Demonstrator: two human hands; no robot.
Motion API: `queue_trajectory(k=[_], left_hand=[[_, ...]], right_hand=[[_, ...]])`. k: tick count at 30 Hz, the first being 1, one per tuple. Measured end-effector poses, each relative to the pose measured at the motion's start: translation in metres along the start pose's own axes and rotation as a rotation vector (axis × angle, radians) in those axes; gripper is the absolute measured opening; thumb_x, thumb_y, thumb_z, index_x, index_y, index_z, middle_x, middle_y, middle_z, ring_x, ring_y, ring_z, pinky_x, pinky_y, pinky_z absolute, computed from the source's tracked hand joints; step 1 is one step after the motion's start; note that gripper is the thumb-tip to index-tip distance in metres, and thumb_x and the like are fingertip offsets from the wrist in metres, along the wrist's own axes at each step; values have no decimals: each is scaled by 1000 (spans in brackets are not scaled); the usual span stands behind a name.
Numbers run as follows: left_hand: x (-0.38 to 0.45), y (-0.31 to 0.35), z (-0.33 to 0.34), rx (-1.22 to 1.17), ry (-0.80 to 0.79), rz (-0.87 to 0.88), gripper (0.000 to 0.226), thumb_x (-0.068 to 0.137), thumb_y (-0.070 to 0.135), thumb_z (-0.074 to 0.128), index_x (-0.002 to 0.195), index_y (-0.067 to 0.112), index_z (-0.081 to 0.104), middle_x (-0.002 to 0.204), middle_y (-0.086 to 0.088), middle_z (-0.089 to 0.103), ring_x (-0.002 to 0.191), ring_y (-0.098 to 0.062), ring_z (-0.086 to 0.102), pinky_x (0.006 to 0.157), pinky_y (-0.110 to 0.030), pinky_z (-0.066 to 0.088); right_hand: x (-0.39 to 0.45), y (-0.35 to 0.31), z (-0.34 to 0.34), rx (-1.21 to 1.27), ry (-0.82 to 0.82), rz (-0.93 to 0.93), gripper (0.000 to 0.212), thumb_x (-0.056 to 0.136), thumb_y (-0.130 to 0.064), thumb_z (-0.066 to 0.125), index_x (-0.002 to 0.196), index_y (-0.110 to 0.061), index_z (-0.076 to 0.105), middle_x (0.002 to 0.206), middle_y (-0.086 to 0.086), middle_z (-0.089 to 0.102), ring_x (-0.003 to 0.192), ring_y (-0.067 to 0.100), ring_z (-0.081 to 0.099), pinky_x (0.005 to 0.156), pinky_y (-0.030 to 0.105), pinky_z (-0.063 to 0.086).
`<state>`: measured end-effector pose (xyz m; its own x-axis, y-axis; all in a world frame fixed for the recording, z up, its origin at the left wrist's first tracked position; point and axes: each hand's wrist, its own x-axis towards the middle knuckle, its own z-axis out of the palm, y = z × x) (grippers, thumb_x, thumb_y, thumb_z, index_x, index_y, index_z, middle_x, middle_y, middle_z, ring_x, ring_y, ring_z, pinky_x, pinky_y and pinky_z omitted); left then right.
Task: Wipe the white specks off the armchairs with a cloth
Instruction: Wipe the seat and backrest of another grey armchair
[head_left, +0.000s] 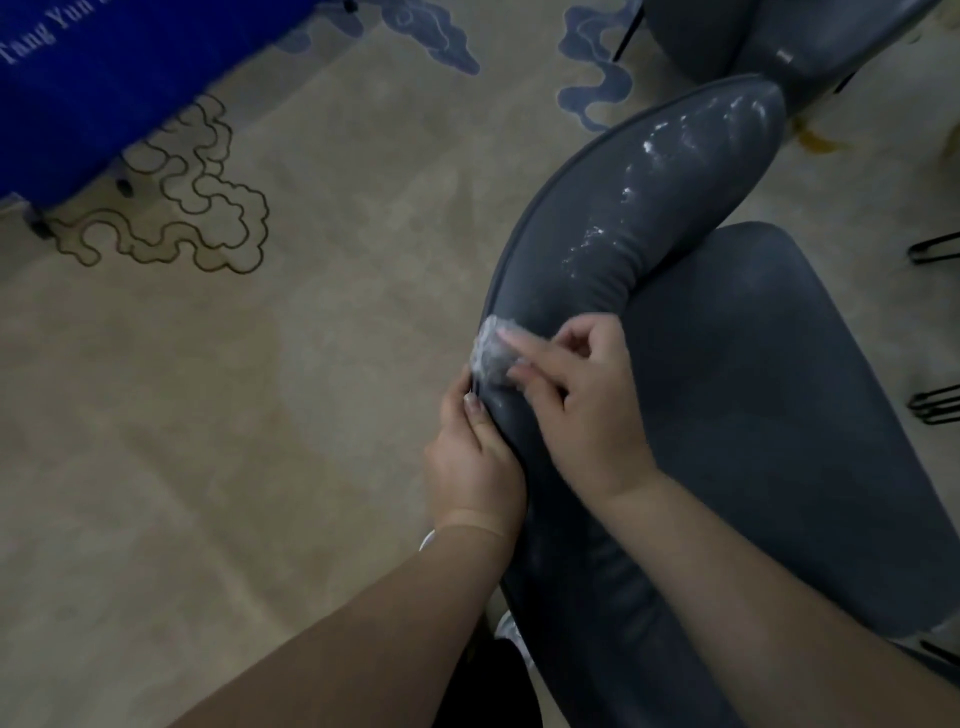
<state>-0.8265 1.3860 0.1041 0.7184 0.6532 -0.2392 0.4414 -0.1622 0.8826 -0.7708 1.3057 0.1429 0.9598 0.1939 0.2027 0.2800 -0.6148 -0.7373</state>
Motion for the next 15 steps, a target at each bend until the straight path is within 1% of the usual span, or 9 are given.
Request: queue_trajectory(k=[2, 5, 7, 8, 9, 11, 12, 14, 15], left_hand=[[-1, -1, 0, -1, 8, 10, 51, 91, 39, 28, 128, 21, 58, 90, 16, 54, 91, -4, 51, 67, -5, 32], [-3, -2, 0, 3, 18, 17, 50, 92, 37, 29, 129, 18, 58, 89, 16, 53, 95, -5, 49, 67, 6, 27], [-2, -2, 1, 0, 20, 21, 51, 92, 37, 30, 130, 17, 58, 94, 12, 54, 93, 3, 47, 65, 10, 23], [-1, -1, 1, 3, 19, 20, 52, 91, 37, 30, 129, 17, 58, 96, 9, 56, 89, 8, 45, 65, 11, 23], [-1, -1, 1, 9, 18, 22, 52, 91, 37, 29, 129, 16, 58, 97, 6, 60, 86, 10, 43, 64, 10, 24], [-1, 0, 1, 20, 16, 28, 51, 91, 38, 28, 127, 17, 59, 98, -1, 67, 85, 4, 47, 66, 3, 28], [-2, 1, 0, 19, 15, 25, 51, 92, 38, 28, 126, 18, 60, 93, 1, 68, 81, 3, 50, 65, 0, 30], [-4, 2, 0, 9, 28, 15, 48, 92, 38, 28, 122, 18, 60, 80, 22, 58, 70, 19, 48, 62, 3, 30], [-4, 3, 0, 7, 40, 11, 46, 93, 36, 29, 119, 17, 61, 76, 28, 50, 68, 27, 45, 60, 5, 29]], right_hand=[[15, 7, -2, 35, 32, 61, 35, 85, -6, 68, 117, -21, 68, 98, 6, 41, 89, 23, 51, 87, 25, 48], [-12, 13, -10, 61, 59, 43, 42, 87, -6, 65, 123, -26, 61, 100, 4, 38, 89, 20, 51, 85, 22, 49], [-36, 8, -12, 67, 56, 0, 38, 87, -13, 63, 123, -27, 61, 101, 2, 39, 89, 16, 49, 85, 21, 46], [-41, 7, -11, 53, 45, -22, 35, 87, -16, 62, 120, -27, 64, 100, 1, 40, 89, 16, 49, 85, 22, 46], [-39, 6, -9, 37, 31, -42, 33, 86, -17, 62, 118, -26, 66, 99, 2, 41, 88, 17, 49, 84, 23, 46], [-18, 6, -5, 10, 30, -38, 34, 84, -11, 65, 115, -24, 68, 97, 4, 42, 87, 19, 49, 83, 25, 46], [-5, 6, -4, 12, 38, -7, 35, 84, -8, 67, 115, -23, 69, 97, 6, 42, 87, 20, 50, 85, 24, 46], [14, 8, -5, 50, 36, 66, 37, 85, -7, 67, 117, -25, 67, 99, 6, 41, 89, 21, 51, 89, 24, 47], [16, 8, -7, 61, 25, 82, 39, 86, -7, 67, 118, -28, 65, 100, 5, 40, 90, 22, 51, 90, 26, 47]])
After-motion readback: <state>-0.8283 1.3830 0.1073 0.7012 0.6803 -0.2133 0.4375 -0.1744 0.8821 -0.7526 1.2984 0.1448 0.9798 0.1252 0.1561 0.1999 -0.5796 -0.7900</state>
